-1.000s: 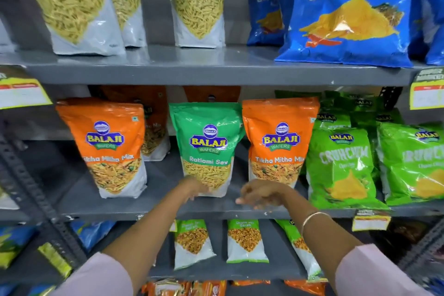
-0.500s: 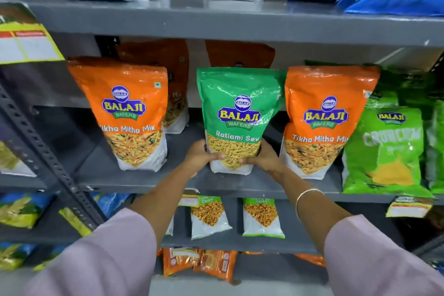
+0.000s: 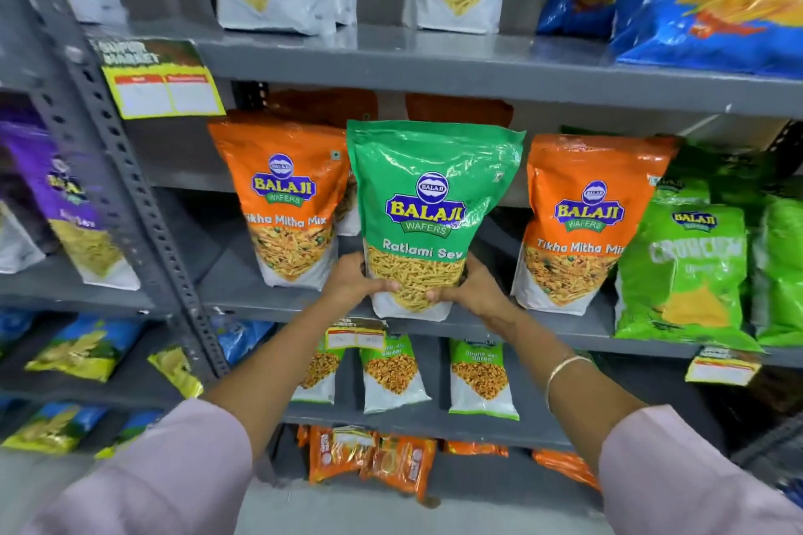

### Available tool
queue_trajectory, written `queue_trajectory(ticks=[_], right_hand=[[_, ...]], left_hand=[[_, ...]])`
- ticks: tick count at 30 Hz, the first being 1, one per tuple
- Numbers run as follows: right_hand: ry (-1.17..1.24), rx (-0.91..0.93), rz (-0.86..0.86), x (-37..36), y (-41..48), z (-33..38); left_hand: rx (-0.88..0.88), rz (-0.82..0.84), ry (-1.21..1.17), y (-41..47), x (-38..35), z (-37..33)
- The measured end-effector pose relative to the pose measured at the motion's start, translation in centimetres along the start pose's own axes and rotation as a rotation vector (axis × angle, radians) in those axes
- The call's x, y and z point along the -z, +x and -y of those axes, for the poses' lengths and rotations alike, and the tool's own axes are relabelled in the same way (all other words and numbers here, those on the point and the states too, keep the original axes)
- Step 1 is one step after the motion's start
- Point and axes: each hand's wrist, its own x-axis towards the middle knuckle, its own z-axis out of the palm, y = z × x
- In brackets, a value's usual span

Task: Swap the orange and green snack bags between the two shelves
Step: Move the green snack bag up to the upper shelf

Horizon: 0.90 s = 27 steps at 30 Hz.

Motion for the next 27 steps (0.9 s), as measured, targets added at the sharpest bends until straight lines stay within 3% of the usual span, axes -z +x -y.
queue_trajectory(ticks=[12, 17, 21, 27], right_hand=[[-0.050, 0.105, 0.053, 4.2, -9.9, 12.3], [-0.185, 0.245, -0.037, 7.5, -11.9, 20.3], [-0.249, 0.384, -0.105, 10.2, -11.4, 27.4], [-0.080, 0.348, -0.096, 12.7, -6.1, 33.5]], left_hand=[[-0.292, -0.024, -0.005, -7.1, 3.8, -8.6], [-0.425, -0.079, -0.040, -7.9, 7.1, -15.7], [-0.497, -0.154, -0.009, -6.7, 10.5, -22.8], [-0.465, -0.140, -0.016, -2.8, 13.2, -30.7]])
